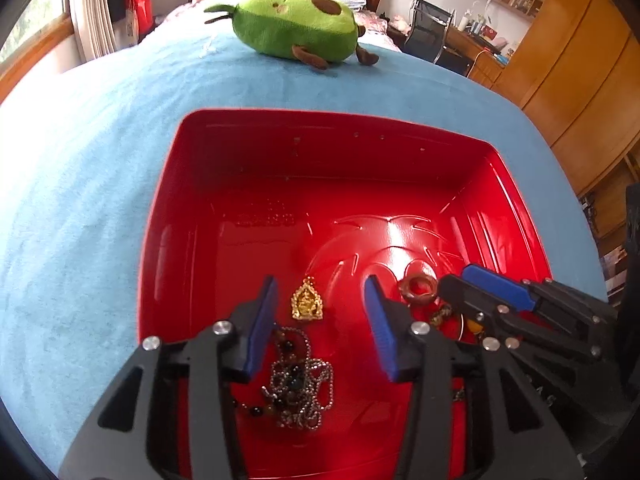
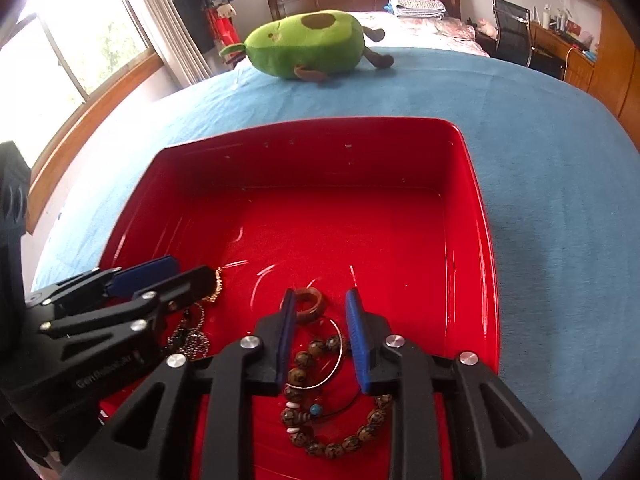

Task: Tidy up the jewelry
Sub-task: 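Carry the pendant and ring into the red tray and open both tools, then move both tools back over the remaining jewelry on the sheet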

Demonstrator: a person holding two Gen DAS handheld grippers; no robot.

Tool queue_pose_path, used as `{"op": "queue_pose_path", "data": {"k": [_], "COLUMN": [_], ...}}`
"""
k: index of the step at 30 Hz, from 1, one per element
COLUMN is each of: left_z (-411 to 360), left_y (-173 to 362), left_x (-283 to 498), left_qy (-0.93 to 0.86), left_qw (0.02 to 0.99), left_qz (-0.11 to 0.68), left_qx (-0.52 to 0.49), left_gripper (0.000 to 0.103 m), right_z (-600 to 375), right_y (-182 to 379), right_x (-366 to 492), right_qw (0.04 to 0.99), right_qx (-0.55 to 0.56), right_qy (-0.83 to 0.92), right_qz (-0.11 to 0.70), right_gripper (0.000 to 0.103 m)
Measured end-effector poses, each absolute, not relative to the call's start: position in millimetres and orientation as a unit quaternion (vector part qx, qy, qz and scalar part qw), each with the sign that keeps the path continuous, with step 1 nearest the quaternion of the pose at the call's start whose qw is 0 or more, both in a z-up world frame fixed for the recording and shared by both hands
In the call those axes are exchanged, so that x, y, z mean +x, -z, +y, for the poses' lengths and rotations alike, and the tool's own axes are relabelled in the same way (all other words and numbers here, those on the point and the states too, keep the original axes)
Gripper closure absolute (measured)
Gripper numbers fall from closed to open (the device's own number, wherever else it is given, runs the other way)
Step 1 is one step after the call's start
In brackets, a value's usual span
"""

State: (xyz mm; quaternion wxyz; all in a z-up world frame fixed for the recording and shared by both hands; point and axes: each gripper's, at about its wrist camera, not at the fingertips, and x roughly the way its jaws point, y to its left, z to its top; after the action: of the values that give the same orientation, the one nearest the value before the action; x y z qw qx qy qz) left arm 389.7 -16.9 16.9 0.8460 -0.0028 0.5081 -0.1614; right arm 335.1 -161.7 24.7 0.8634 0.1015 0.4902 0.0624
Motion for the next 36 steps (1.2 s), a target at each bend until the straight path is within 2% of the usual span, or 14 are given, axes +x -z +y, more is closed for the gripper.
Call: {"op": "queue_pose_path", "data": {"k": [5, 7, 10, 11, 13, 14, 16, 18, 21, 36], "left_z": [-12, -8, -3, -1, 3, 4, 6, 9, 16, 59], "left_y": [-29, -37, -51, -55, -65, -69, -78, -85, -98, -115], "left_x": [381, 377, 368, 365, 356, 351, 339, 328, 305, 189], "left_qy": [0.156, 0.146, 0.138, 0.137, 0.134, 0.131, 0.129, 0.129, 0.127, 0.091], "left_qw": [0.854, 0.865, 0.876, 0.879, 0.887, 0.890, 0.897, 0.901, 0.907, 0.928], "left_qz": [0.496, 0.480, 0.462, 0.457, 0.443, 0.436, 0.424, 0.414, 0.401, 0.361], "left_qx": [-0.005, -0.004, -0.004, -0.004, -0.005, -0.005, -0.003, -0.002, -0.004, 0.026], "left_gripper": [0.053, 0.046, 0.041, 0.040, 0.029, 0.027, 0.016, 0.014, 0.011, 0.010], "right_z": [-164, -166, -166, -166, -165, -164, -163, -162, -163, -163], "right_y": [-37, -43, -54, -58, -64, -68, -75, -83, -91, -108], "right_x": [327, 321, 312, 308, 302, 299, 290, 278, 262, 166], "right_qw": [0.874, 0.880, 0.890, 0.893, 0.897, 0.899, 0.904, 0.910, 0.915, 0.925], "right_qx": [0.095, 0.092, 0.080, 0.076, 0.071, 0.070, 0.064, 0.056, 0.054, 0.036], "right_qy": [-0.056, -0.051, -0.039, -0.038, -0.036, -0.036, -0.034, -0.026, -0.020, -0.003], "right_qz": [0.474, 0.464, 0.448, 0.442, 0.435, 0.431, 0.421, 0.410, 0.400, 0.379], "right_gripper": [0.074, 0.071, 0.061, 0.057, 0.051, 0.047, 0.034, 0.019, 0.006, 0.004]}}
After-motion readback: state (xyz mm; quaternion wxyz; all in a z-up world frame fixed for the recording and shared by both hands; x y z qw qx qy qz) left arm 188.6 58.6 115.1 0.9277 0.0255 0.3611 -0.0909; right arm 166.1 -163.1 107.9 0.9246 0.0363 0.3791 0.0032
